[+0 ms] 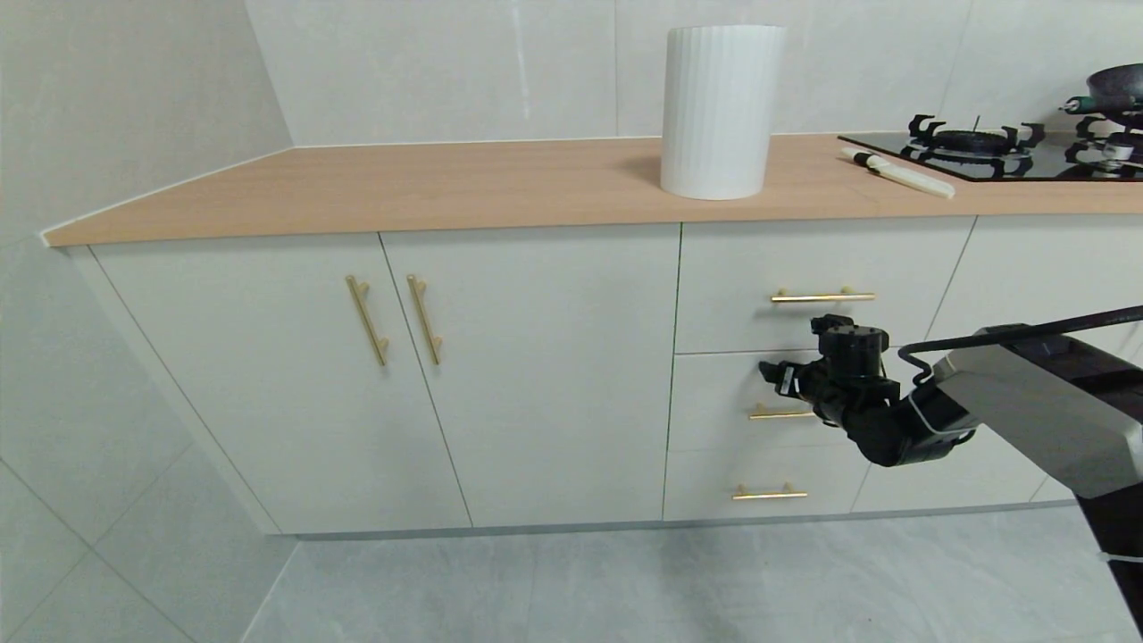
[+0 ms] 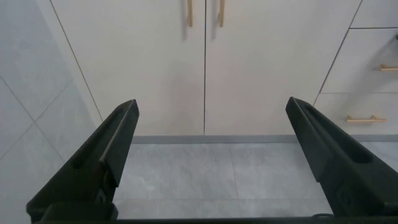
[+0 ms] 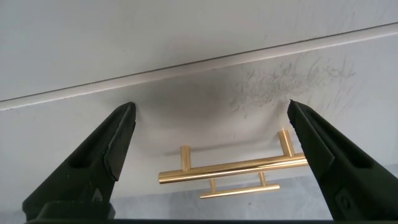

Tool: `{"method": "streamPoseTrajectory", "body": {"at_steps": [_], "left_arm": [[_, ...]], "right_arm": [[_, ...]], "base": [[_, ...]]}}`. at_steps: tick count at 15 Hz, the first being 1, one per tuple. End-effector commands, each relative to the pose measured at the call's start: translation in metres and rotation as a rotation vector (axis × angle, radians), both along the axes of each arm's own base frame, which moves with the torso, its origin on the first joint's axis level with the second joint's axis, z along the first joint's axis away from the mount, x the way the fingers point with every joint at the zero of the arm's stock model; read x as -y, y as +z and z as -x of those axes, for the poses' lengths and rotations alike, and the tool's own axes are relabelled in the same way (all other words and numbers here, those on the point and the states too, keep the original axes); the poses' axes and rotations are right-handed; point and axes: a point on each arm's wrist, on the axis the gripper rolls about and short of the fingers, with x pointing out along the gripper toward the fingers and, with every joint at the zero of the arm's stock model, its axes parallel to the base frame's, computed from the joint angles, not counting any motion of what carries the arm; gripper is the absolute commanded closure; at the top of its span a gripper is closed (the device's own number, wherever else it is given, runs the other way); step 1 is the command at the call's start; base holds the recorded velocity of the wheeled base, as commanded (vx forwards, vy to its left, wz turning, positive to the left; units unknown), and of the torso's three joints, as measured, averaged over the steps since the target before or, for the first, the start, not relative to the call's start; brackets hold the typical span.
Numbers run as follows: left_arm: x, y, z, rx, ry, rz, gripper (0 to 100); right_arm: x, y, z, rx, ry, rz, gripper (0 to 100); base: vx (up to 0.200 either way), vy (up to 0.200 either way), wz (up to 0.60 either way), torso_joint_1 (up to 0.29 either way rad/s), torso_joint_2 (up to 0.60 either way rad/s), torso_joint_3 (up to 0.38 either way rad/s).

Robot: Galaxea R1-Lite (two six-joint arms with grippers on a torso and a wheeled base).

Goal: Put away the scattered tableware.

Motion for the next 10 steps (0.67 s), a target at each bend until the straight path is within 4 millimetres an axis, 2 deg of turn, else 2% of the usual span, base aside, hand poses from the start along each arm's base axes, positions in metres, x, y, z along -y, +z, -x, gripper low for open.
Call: {"method": "streamPoseTrajectory", "body": {"at_steps": [1, 2, 3, 6, 7, 8, 9, 10], "left_arm": [[0.000, 0.000, 0.000, 0.000, 0.001, 0.000, 0], [0.000, 0.000, 0.000, 0.000, 0.001, 0.002, 0], [0.000, 0.000, 0.000, 0.000, 0.001, 0.000, 0], [0.000, 0.000, 0.000, 0.000, 0.001, 0.000, 0], [0.000, 0.000, 0.000, 0.000, 0.001, 0.000, 0], [0.000, 0.000, 0.000, 0.000, 0.001, 0.000, 0], [0.000, 0.000, 0.000, 0.000, 0.001, 0.000, 0], [0.000, 0.000, 0.000, 0.000, 0.001, 0.000, 0]], "right_arm": [[0.000, 0.003, 0.001, 0.004, -0.002, 0.000, 0], [0.001, 0.009, 0.005, 0.006, -0.003, 0.001, 0], [0.003, 0.026, 0.020, 0.007, -0.005, 0.000, 0], [0.012, 0.086, 0.081, 0.113, -0.045, -0.006, 0], [0.019, 0.112, 0.119, 0.193, -0.088, -0.008, 0], [0.025, 0.129, 0.146, 0.244, -0.117, -0.006, 0], [0.035, 0.153, 0.205, 0.303, -0.141, 0.020, 0], [0.042, 0.166, 0.249, 0.346, -0.135, 0.051, 0]], "base": [[0.000, 0.000, 0.00, 0.000, 0.00, 0.000], [0.000, 0.000, 0.00, 0.000, 0.00, 0.000], [0.000, 0.000, 0.00, 0.000, 0.00, 0.000], [0.000, 0.000, 0.00, 0.000, 0.00, 0.000], [0.000, 0.000, 0.00, 0.000, 0.00, 0.000], [0.000, 0.000, 0.00, 0.000, 0.00, 0.000], [0.000, 0.000, 0.00, 0.000, 0.00, 0.000], [0.000, 0.000, 0.00, 0.000, 0.00, 0.000]]}}
